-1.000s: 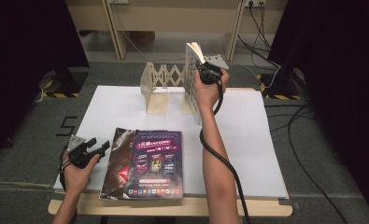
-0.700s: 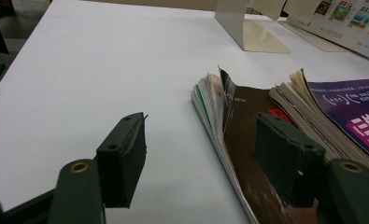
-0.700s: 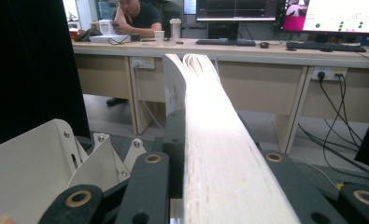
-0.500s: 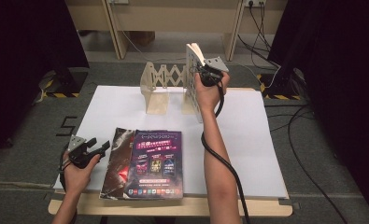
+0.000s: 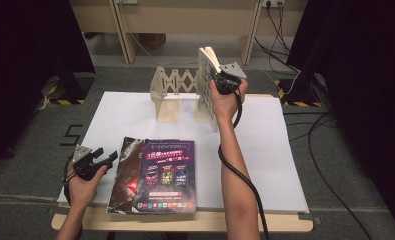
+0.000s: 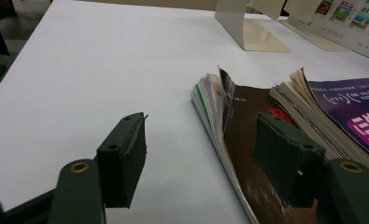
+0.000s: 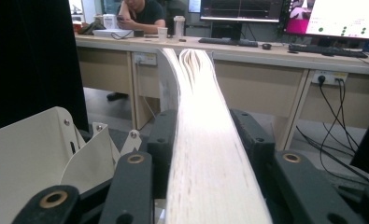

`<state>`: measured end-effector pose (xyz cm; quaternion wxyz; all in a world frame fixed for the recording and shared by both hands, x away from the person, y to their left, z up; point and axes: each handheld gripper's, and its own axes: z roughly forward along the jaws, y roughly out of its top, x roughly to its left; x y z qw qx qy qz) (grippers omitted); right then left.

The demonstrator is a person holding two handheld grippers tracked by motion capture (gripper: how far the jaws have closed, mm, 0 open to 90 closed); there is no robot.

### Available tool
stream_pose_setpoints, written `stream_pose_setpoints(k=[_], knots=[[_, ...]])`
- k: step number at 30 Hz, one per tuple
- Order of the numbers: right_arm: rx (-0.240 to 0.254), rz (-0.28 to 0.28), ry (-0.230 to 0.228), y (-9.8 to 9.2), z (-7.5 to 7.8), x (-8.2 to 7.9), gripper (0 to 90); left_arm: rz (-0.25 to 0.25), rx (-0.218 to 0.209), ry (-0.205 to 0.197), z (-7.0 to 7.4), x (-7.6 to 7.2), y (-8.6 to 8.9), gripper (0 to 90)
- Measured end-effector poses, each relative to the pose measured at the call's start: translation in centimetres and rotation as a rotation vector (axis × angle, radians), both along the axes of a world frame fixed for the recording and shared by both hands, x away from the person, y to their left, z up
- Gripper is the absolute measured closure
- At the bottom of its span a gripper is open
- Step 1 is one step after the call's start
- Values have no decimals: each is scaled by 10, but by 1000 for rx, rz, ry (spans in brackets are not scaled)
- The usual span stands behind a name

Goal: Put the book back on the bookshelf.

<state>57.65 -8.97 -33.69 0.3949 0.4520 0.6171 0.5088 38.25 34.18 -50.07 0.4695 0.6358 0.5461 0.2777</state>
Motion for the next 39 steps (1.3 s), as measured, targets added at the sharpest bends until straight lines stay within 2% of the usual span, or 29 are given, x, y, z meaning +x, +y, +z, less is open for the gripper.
stream_pose_setpoints(k=[10,25,30,34,39], knots=[[4,3,18,-2,-1,-6,594,-2,5,0,0,0,-1,341],[-2,17,0,-4,-3,-21,582,-2,5,2,0,1,-1,342],[9,24,2,-7,-3,-26,574,-4,7,1,0,1,-1,342],[36,35,7,-9,-3,-30,548,-5,13,1,0,1,-2,344],[30,41,17,-11,-3,-34,545,-3,10,3,0,1,-1,344]])
